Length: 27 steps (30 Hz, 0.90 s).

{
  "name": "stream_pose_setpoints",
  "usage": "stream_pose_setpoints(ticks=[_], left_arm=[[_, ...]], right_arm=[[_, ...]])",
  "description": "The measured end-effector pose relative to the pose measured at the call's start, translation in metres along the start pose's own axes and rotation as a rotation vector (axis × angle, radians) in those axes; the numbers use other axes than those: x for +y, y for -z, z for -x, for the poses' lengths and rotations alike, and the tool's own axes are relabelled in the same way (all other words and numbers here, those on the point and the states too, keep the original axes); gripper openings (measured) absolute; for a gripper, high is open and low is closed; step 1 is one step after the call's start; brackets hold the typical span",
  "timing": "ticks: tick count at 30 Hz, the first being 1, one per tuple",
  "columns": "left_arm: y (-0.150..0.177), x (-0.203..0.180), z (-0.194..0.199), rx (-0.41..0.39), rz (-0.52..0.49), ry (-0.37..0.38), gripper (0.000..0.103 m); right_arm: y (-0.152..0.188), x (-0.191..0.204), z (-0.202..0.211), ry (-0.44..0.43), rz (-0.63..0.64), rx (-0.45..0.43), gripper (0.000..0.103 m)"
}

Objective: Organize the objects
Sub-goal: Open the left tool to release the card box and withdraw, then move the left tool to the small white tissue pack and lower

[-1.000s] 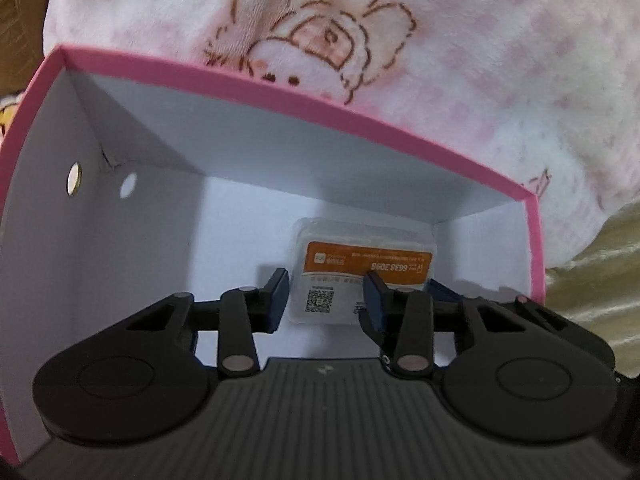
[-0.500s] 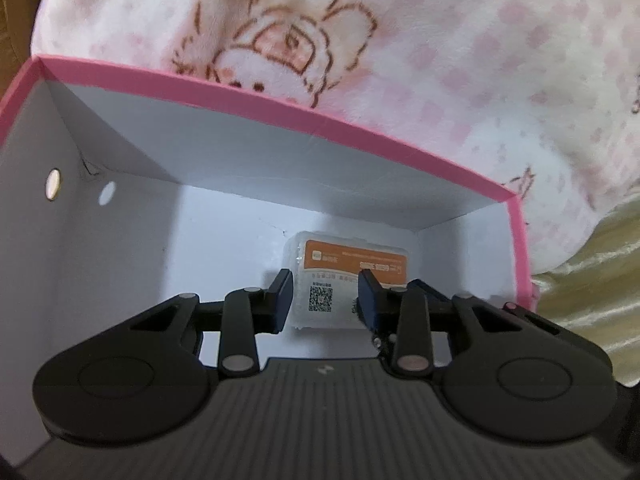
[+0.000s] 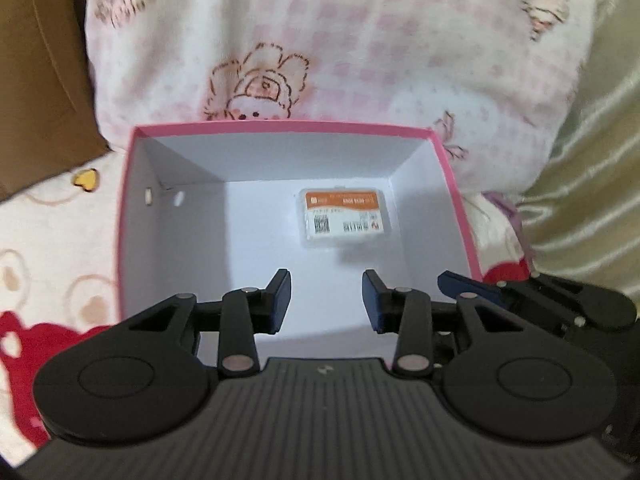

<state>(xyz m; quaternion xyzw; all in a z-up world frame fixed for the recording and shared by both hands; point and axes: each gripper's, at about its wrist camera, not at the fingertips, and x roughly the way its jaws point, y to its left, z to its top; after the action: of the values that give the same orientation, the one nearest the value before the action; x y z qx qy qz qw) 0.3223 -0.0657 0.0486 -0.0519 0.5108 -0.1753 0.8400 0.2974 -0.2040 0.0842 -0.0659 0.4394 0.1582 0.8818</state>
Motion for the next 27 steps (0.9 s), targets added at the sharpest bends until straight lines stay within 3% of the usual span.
stream_pose_setpoints(ticks=[4, 8, 19, 27], left_arm=[[0.012, -0.006, 0.035, 0.011, -0.025, 0.003, 0.041], [0.026, -0.011, 0.059, 0.061, -0.063, -0.018, 0.042], [0.070, -0.021, 0.145, -0.008, -0.077, -0.013, 0.057], [0.107, -0.022, 0.171, -0.030, -0.093, -0.006, 0.066]], right_arm=[[0.006, 0.006, 0.029, -0.045, -0.002, 0.001, 0.038], [0.018, 0.019, 0.064, 0.004, 0.032, -0.001, 0.045], [0.052, 0.046, 0.131, -0.001, 0.090, -0.027, 0.066], [0.081, 0.059, 0.166, -0.062, 0.107, -0.030, 0.076]])
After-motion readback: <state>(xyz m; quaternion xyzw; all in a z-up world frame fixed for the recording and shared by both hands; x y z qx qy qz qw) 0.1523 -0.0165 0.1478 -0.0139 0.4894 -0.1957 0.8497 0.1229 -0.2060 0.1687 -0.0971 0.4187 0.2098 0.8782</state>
